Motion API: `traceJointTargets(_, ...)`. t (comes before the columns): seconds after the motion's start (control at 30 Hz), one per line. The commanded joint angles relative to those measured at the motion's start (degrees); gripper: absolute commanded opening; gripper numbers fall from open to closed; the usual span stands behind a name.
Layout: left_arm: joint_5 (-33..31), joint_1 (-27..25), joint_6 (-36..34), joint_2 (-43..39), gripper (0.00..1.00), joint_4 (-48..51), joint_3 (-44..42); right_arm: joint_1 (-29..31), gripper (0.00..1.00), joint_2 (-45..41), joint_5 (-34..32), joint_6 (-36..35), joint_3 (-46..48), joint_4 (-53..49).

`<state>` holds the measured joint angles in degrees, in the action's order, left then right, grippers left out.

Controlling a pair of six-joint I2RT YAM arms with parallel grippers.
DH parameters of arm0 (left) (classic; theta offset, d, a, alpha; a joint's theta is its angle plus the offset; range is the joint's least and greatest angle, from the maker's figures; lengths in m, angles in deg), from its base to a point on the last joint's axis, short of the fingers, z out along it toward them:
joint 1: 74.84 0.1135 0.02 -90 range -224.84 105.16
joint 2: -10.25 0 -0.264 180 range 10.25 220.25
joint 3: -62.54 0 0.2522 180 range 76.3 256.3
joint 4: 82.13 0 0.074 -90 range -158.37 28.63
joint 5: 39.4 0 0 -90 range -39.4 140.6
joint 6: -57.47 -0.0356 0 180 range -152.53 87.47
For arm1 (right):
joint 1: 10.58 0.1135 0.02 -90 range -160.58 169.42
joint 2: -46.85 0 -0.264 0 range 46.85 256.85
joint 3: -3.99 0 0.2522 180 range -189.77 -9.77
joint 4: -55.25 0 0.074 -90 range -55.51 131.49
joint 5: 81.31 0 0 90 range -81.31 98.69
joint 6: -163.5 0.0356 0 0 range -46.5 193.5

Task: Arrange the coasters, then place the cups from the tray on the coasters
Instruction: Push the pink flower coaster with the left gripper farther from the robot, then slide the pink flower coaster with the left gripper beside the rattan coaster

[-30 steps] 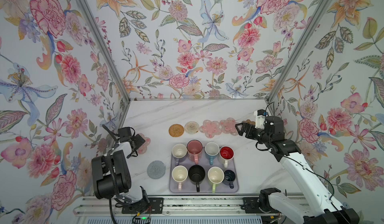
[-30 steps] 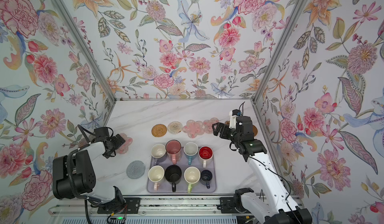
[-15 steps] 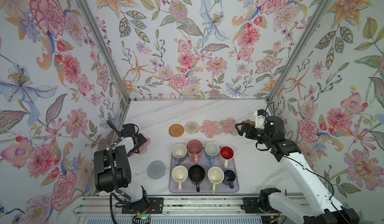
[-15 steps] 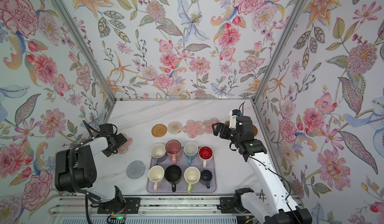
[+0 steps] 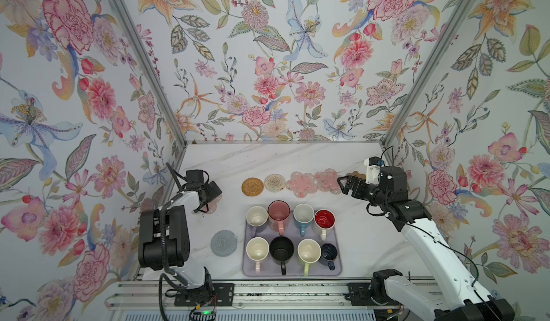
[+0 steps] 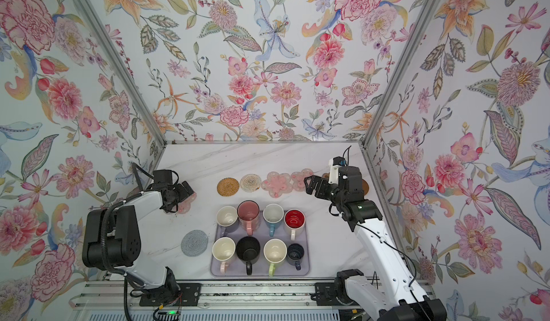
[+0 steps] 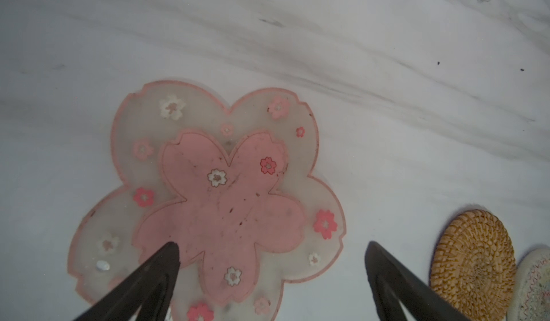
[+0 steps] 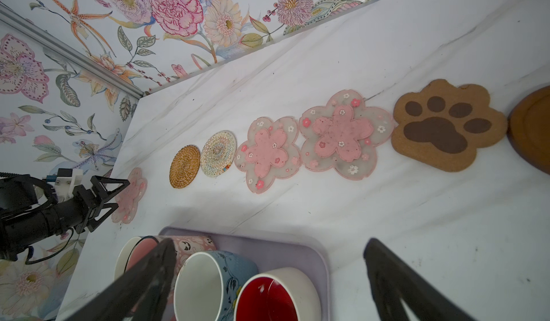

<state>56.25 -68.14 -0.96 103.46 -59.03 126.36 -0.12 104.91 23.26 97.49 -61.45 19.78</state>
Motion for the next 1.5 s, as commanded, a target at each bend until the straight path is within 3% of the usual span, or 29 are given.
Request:
traceJointTargets(0.0, 0.0, -0.73, 0.69, -0.54, 0.99, 1.33, 1.86, -0.25, 0.99, -0.52, 0.62, 0.37, -0.12, -0.01)
traceJointTargets(0.2, -2.97, 0.49, -2.36, -2.44, 0.99, 4.06, 2.02, -0.31, 0.99, -1.0, 0.48, 0.65, 0.07, -0.18)
traceJointTargets(0.4, 3.53, 5.45, -1.99, -5.26, 0.99, -1.19, -3.65, -0.34, 0.99, -1.01, 0.56, 0.7, 0.17, -0.18)
traceJointTargets(0.53, 4.5, 6.96, -3.18, -5.61, 0.99, -1.52, -4.32, -0.38, 0.99, -0.85, 0.64, 0.7, 0.05, -0.16)
traceJointTargets(1.1, 6.93, 12.22, -3.28, -1.12, 0.99, -4.46, -6.71, -0.32, 0.99, 0.05, 1.06, 1.24, -0.27, 0.34)
traceJointTargets(1.47, 9.17, 12.28, -2.67, 1.45, 0.99, -6.19, -5.9, -0.35, 0.99, 0.57, 1.12, 1.19, -0.59, 0.53)
